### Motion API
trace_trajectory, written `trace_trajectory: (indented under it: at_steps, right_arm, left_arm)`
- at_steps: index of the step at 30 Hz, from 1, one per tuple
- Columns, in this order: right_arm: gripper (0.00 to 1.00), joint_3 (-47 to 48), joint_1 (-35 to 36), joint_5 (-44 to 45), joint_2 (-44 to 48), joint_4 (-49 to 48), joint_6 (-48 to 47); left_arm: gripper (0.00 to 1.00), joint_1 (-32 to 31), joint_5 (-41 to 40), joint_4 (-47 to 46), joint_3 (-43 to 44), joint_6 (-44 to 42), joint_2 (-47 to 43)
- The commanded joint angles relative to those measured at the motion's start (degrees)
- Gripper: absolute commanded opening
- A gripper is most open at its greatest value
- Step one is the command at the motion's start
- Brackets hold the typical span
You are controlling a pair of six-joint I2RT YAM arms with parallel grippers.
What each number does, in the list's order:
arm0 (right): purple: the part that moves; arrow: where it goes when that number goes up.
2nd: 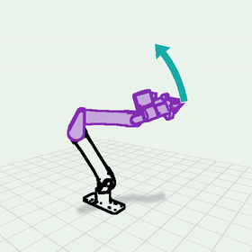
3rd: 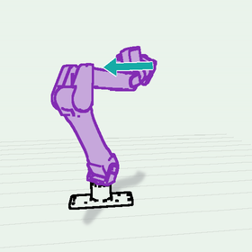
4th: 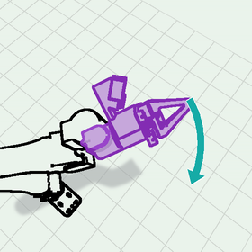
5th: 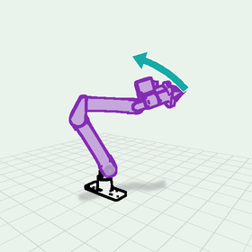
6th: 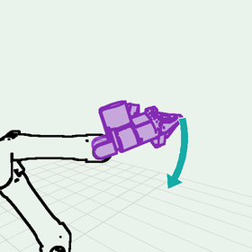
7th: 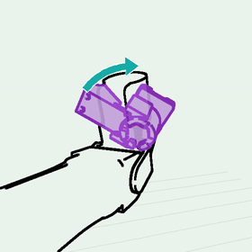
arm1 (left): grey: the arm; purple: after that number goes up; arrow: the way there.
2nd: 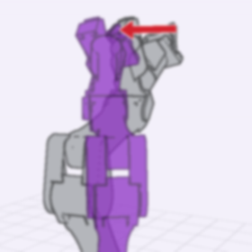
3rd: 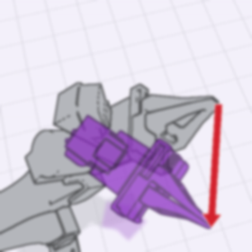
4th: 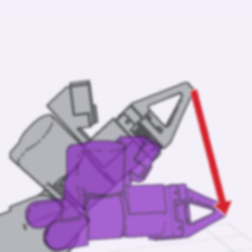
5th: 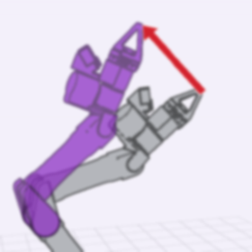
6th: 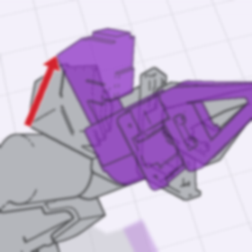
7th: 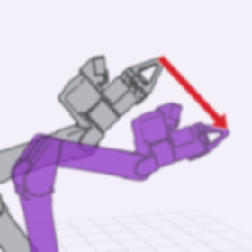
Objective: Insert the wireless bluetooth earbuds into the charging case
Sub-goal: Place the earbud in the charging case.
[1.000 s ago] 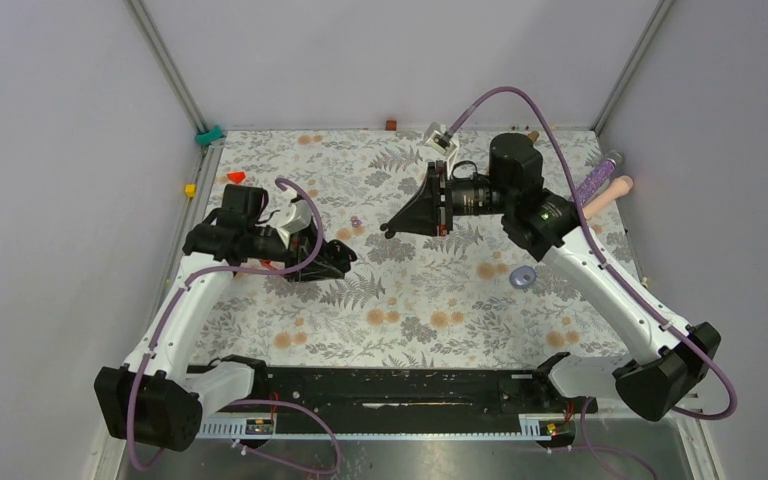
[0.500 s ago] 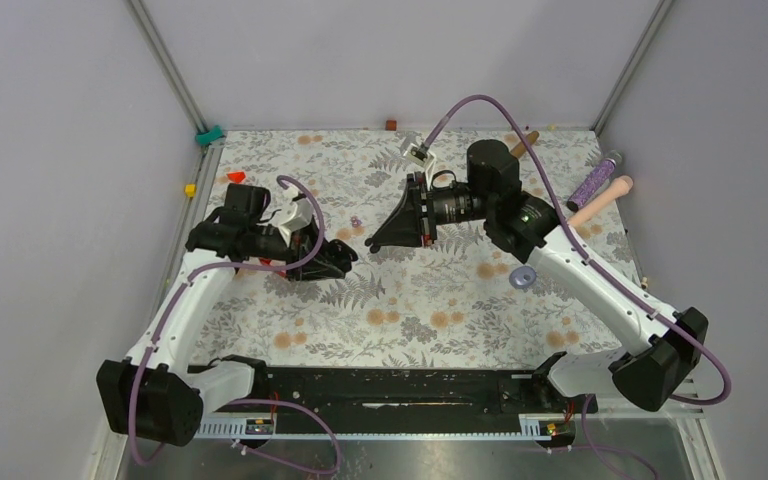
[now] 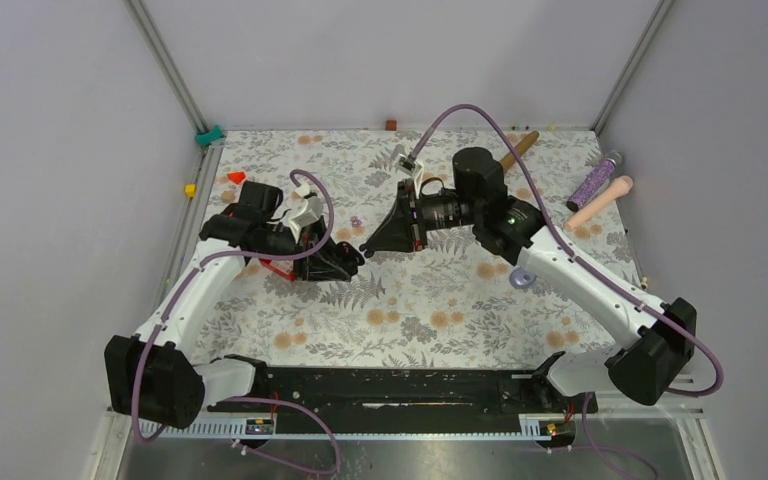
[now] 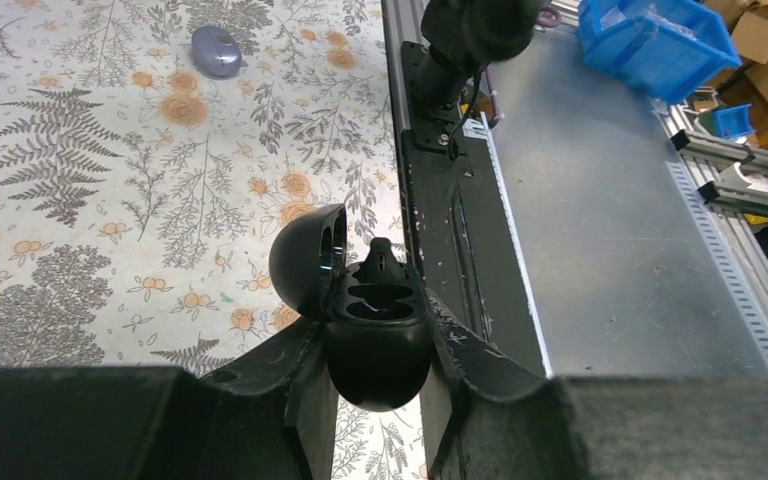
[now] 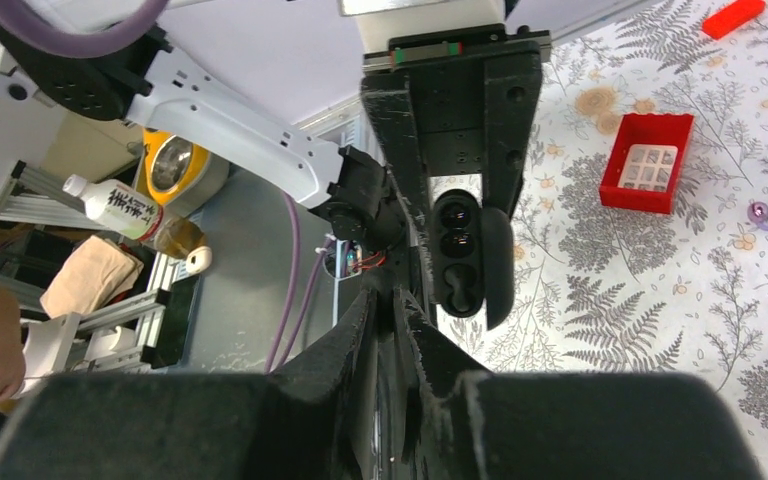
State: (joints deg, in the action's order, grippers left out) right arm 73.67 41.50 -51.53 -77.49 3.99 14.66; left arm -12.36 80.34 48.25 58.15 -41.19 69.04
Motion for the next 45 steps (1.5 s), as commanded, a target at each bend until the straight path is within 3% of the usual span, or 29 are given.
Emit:
trace_trajectory:
  at_steps: [1, 45]
  right_arm:
    - [0.17, -0.5, 0.8, 2.3, -1.2, -3.4, -1.2]
    - [0.18, 0.6, 4.0, 7.6, -7.7, -4.7, -3.0]
  left_arm:
    - [0.00, -0.3, 4.4, -1.3, 1.3, 0.4, 0.8]
    - [0.00, -2.1, 4.8, -1.5, 0.3, 0.5, 3.6]
